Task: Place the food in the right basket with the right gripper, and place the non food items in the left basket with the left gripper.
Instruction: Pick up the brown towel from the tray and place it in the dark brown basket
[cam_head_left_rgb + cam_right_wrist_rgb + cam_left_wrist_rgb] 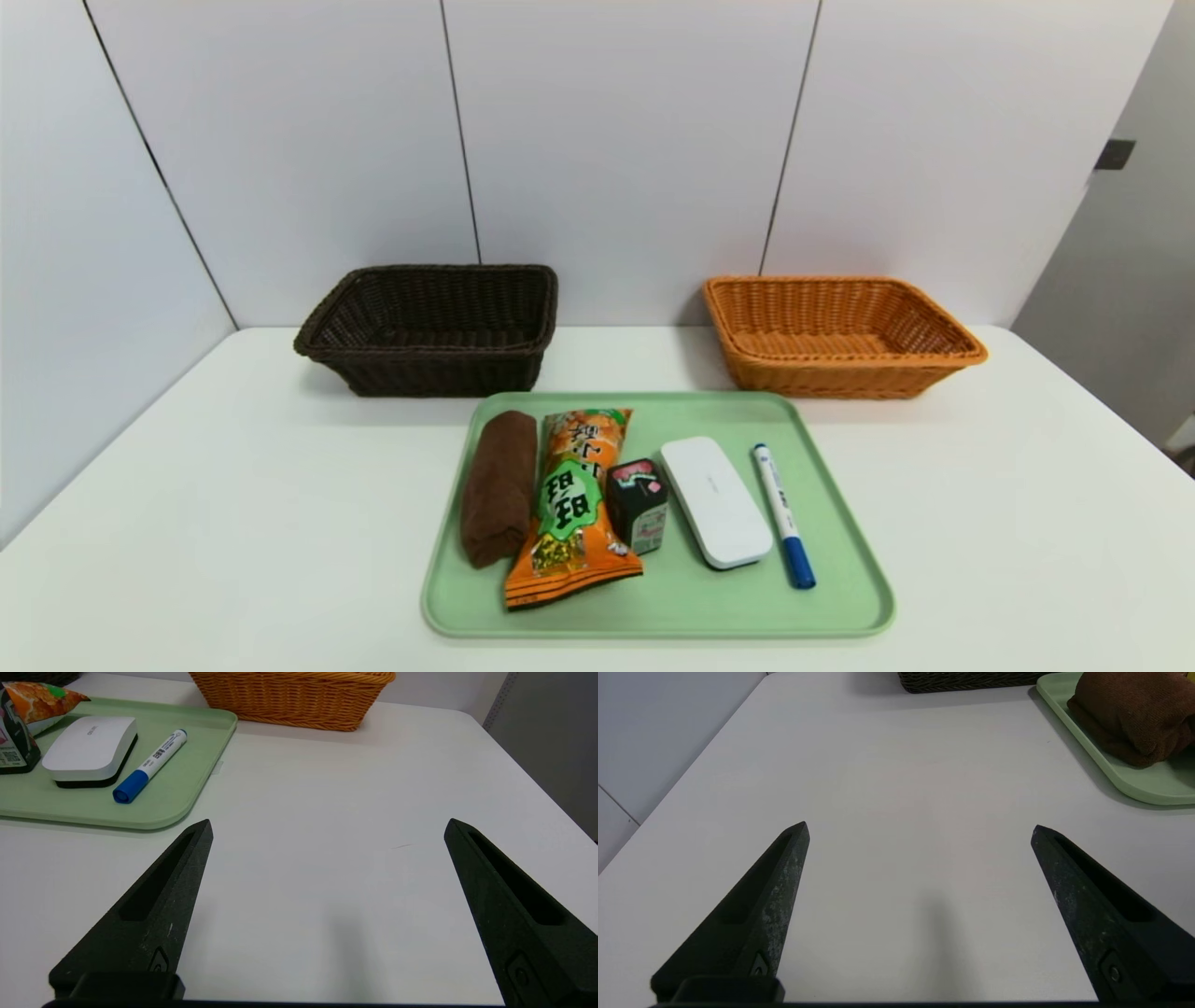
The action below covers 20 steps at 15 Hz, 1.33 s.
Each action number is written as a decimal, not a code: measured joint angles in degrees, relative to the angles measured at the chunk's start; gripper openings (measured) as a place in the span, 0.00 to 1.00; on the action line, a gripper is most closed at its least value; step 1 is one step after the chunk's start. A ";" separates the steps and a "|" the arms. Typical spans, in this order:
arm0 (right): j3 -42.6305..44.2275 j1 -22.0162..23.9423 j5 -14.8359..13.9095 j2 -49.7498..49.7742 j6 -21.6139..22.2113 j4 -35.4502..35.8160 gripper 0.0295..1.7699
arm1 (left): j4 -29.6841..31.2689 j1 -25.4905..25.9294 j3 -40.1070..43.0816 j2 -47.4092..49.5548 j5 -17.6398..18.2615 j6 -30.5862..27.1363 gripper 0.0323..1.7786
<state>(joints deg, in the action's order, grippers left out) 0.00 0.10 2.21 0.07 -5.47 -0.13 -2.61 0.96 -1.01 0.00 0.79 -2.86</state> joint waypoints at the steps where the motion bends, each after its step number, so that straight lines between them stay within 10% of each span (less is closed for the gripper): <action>1: 0.00 0.00 0.07 0.00 -0.06 -0.11 0.97 | 0.02 0.00 0.00 0.00 -0.02 -0.02 0.95; 20: 7.77 0.00 -0.45 -0.18 -0.30 -4.49 0.97 | -3.78 -0.02 -3.54 -0.13 1.27 0.15 0.95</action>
<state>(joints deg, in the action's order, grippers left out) 7.77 0.10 1.76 -0.11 -5.78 -4.62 -6.39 0.94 -4.55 -0.13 2.06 -2.72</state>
